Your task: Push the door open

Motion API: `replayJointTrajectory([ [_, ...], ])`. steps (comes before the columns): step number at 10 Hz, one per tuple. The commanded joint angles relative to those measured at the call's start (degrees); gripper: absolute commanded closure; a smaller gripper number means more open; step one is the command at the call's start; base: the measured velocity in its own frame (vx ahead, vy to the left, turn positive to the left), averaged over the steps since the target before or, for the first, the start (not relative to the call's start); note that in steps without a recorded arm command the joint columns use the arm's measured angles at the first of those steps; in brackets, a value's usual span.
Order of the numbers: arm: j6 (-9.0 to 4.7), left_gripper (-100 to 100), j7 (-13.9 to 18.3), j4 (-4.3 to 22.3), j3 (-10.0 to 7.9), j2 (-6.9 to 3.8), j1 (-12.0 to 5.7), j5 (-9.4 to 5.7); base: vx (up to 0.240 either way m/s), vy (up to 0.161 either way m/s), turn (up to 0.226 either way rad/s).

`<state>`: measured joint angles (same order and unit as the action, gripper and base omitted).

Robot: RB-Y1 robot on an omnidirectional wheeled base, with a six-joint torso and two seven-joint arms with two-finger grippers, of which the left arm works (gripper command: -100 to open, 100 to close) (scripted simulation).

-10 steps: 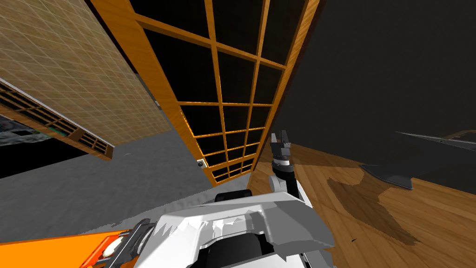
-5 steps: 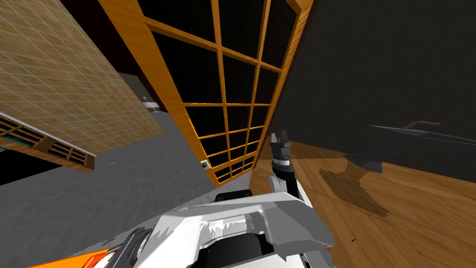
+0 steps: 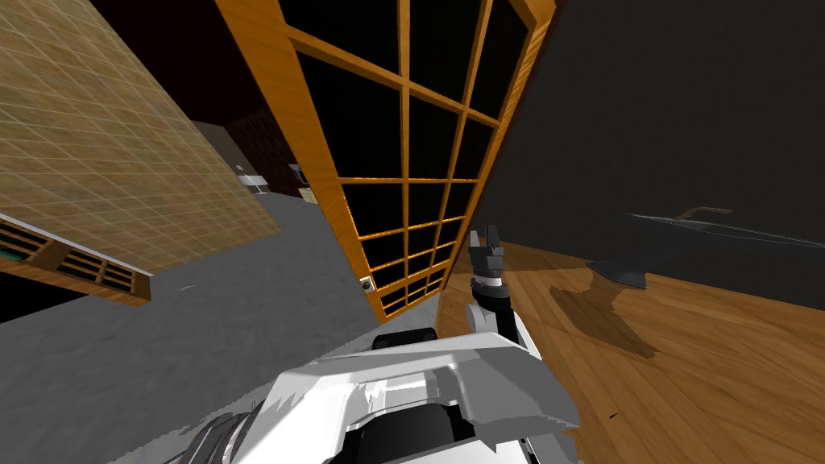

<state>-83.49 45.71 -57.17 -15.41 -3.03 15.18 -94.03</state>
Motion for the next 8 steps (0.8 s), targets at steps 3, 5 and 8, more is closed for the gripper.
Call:
replayJointTrajectory([
  [3,-3.29,100,0.31,0.87,-2.41,-0.44,0.11,-3.63,-0.005,0.213,-0.057],
  [5,-4.85,100,0.15,0.96,-3.67,-0.05,0.26,-5.84,0.019,0.218,-0.053],
  [8,-5.83,100,0.23,0.83,-4.64,-0.67,0.85,-7.85,-0.031,0.169,-0.006],
])
